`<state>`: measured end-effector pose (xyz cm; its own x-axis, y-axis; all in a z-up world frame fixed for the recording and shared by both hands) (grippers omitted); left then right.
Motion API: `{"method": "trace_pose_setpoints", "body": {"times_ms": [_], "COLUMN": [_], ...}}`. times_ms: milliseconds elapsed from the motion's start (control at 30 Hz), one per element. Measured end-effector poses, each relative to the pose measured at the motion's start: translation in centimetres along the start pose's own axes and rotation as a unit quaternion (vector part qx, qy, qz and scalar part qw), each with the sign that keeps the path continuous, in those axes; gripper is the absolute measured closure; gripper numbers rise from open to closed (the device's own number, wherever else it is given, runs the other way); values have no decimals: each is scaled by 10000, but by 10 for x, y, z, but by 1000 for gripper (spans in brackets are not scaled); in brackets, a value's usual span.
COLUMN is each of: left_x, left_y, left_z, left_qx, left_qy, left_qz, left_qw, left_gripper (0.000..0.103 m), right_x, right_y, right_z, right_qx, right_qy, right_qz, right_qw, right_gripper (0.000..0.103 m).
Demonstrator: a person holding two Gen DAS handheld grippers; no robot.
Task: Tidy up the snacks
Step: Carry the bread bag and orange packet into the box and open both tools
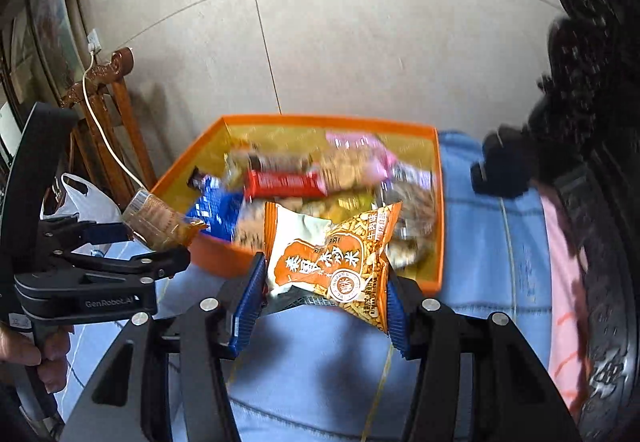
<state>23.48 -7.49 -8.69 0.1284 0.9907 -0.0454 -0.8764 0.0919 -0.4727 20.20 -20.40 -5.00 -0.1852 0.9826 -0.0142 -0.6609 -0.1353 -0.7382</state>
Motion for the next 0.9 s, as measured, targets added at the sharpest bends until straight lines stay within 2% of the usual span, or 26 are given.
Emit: {"method": "trace_pose_setpoints", "body": {"times_ms": [133,433,800,900], "left_x": [-1,-3,2,3], "left_y": [-26,-84,-103,-105], "left_z": [10,2,-22,-30], "left_qx": [-131,-309,-230,-184], "left_qy": [-69,-76,-104,-67], "left_qz": [-24,30,161,283], "left_qw": [9999,9995,9996,9994], "left_gripper": [25,25,25,21], "right_x": [-2,-11,-12,-14], "right_y": [-23,-71,-86,-89], "right_z": [-3,-28,-58,-62], "right_qx": [-129,-252,-176,-236], "right_qy": [9,85,98,135], "right_qz": [28,125,76,18], "right_qw": [9999,9996,9998,9996], "right_gripper": [49,49,49,43]}}
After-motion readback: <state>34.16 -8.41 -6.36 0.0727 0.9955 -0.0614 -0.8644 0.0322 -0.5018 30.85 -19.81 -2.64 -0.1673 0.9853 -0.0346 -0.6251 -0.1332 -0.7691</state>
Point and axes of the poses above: each gripper's, at about its wrist camera, not at the fingertips, and z roughly against the way its jaws point, x to its left, y to its underside, the point moved 8 cm from there along -z, roughly the way its jaws point, and after that the axes turned 5 degrees about z, right-handed, at the moved point
